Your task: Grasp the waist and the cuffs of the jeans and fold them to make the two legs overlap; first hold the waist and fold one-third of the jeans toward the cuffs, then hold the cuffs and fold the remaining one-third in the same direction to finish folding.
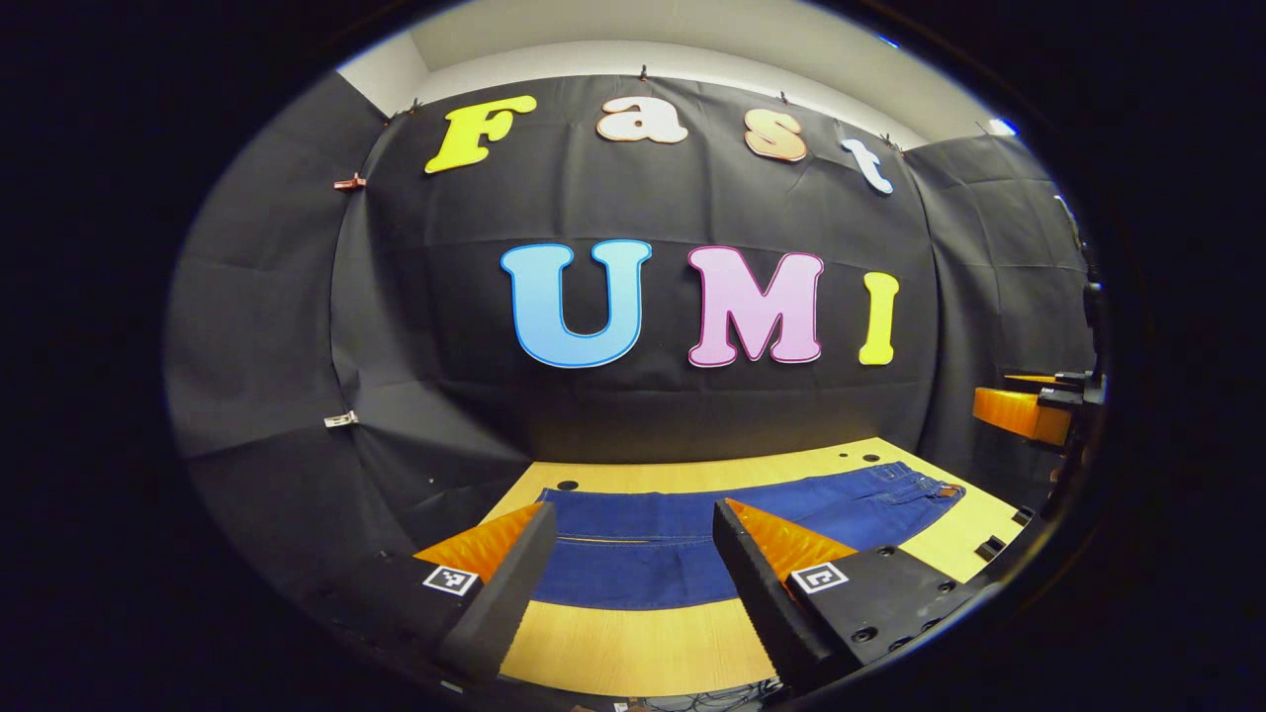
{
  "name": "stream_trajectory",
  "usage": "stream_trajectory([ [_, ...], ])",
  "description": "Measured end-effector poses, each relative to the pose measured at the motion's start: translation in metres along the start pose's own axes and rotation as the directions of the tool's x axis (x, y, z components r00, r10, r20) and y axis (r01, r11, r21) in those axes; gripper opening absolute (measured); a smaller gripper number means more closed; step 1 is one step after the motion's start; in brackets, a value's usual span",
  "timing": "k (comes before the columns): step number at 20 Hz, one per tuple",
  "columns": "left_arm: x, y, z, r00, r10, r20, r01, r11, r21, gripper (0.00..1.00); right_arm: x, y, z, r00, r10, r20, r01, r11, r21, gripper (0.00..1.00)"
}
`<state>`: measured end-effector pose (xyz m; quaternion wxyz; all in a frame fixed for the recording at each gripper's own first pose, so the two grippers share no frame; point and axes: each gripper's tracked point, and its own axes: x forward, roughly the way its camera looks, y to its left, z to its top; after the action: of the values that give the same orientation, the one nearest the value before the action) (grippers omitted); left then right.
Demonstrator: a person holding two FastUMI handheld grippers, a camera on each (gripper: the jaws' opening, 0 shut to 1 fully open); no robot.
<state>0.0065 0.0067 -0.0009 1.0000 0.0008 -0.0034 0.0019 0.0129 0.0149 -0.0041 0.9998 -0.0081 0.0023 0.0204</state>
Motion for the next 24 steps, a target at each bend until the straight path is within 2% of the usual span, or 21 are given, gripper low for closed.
stream_trajectory([
  [5,0.005,0.006,-0.006,1.0,0.002,-0.011,-0.002,0.999,-0.034,0.99,0.0,0.0,-0.002,1.0,-0.001,-0.006,0.001,1.0,-0.003,0.96],
  [6,0.008,0.009,-0.009,1.0,0.005,-0.017,-0.006,1.0,-0.026,0.99,-0.001,0.0,-0.003,1.0,-0.001,-0.008,0.001,1.0,-0.004,0.93],
  [7,0.009,0.014,-0.011,1.0,0.014,-0.021,-0.014,1.0,-0.014,0.99,0.001,0.0,-0.004,1.0,-0.002,-0.008,0.002,1.0,-0.005,0.96],
  [8,0.011,0.019,-0.01,1.0,0.02,-0.023,-0.02,1.0,-0.005,0.99,0.001,0.001,-0.005,1.0,-0.003,-0.011,0.003,1.0,-0.004,0.93],
  [9,0.012,0.022,-0.012,0.999,0.022,-0.025,-0.022,1.0,-0.001,0.99,0.003,0.001,-0.007,1.0,-0.004,-0.016,0.004,1.0,-0.002,0.96],
  [15,0.016,0.031,-0.014,0.999,0.029,-0.031,-0.029,1.0,0.001,0.99,0.006,0.006,-0.012,1.0,0.001,-0.03,-0.001,1.0,0.001,0.96],
  [16,0.016,0.033,-0.016,0.999,0.033,-0.033,-0.033,0.999,0.002,0.99,0.006,0.007,-0.012,0.999,0.003,-0.032,-0.003,1.0,0.001,0.99],
  [19,0.018,0.036,-0.018,0.999,0.037,-0.035,-0.037,0.999,0.002,0.99,0.009,0.008,-0.011,1.0,0.006,-0.03,-0.006,1.0,-0.002,0.96],
  [22,0.023,0.043,-0.023,0.998,0.041,-0.043,-0.039,0.999,0.031,0.99,0.013,0.009,-0.012,0.999,0.008,-0.034,-0.008,1.0,0.002,0.96],
  [24,0.032,0.05,-0.028,0.999,0.017,-0.044,-0.012,0.994,0.112,0.98,0.016,0.01,-0.016,0.999,0.009,-0.047,-0.009,1.0,0.005,0.96],
])
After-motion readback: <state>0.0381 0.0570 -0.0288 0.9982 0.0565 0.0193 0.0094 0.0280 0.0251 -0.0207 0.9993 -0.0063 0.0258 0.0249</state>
